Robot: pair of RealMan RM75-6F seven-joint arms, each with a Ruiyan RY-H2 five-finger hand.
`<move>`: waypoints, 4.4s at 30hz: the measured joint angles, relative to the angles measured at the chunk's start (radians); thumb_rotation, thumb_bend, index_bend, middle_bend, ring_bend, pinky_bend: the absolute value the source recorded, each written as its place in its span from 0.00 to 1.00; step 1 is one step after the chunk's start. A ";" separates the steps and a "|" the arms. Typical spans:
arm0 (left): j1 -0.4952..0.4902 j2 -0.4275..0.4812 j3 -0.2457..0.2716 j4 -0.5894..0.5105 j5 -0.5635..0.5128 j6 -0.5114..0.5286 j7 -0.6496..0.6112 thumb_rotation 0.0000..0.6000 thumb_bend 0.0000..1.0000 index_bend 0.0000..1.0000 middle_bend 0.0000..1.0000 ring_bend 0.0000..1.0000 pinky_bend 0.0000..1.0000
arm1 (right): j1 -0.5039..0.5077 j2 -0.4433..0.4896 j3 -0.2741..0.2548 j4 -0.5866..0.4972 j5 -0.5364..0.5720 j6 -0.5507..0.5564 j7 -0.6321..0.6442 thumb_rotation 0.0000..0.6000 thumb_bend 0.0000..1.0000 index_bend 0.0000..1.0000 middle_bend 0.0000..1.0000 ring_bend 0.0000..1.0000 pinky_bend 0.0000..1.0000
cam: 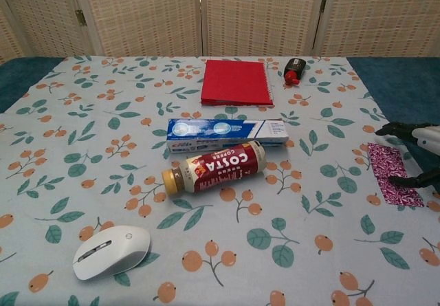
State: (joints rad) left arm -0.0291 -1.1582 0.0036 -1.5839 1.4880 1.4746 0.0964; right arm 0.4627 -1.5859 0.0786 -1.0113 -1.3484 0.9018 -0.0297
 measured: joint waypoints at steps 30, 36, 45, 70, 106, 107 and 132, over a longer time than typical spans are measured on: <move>-0.007 -0.004 -0.004 -0.004 -0.014 -0.013 0.014 1.00 0.18 0.05 0.00 0.03 0.00 | 0.074 -0.040 0.052 0.139 0.062 -0.077 0.029 0.58 0.35 0.00 0.00 0.00 0.00; -0.006 -0.005 -0.003 -0.001 -0.011 -0.011 0.008 1.00 0.18 0.05 0.00 0.03 0.00 | 0.048 0.013 0.038 0.041 0.041 -0.038 0.060 0.59 0.35 0.03 0.01 0.00 0.00; -0.005 -0.008 0.003 -0.004 0.007 -0.002 0.004 1.00 0.18 0.05 0.00 0.03 0.00 | -0.001 0.139 0.018 -0.191 0.078 -0.032 0.068 0.45 0.35 0.17 0.02 0.00 0.00; 0.003 -0.008 0.005 0.006 0.000 0.001 -0.006 1.00 0.18 0.05 0.00 0.04 0.00 | 0.060 0.091 0.024 -0.170 0.183 -0.124 -0.044 0.44 0.35 0.19 0.02 0.00 0.00; 0.001 -0.006 0.005 -0.003 0.012 0.009 -0.003 1.00 0.18 0.06 0.00 0.04 0.00 | 0.004 0.142 -0.003 -0.172 0.169 -0.076 -0.020 0.43 0.35 0.19 0.02 0.00 0.00; 0.002 -0.006 0.005 -0.003 0.011 0.009 -0.004 1.00 0.18 0.06 0.00 0.04 0.00 | 0.005 0.139 -0.003 -0.168 0.169 -0.080 -0.021 0.43 0.35 0.19 0.02 0.00 0.00; -0.002 -0.008 0.003 -0.006 0.010 0.003 0.003 1.00 0.18 0.06 0.00 0.04 0.00 | -0.034 0.164 -0.008 -0.183 0.153 -0.038 0.020 0.44 0.35 0.19 0.02 0.00 0.00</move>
State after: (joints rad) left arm -0.0312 -1.1663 0.0068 -1.5898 1.4978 1.4778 0.0990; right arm 0.4282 -1.4217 0.0701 -1.1942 -1.1954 0.8642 -0.0100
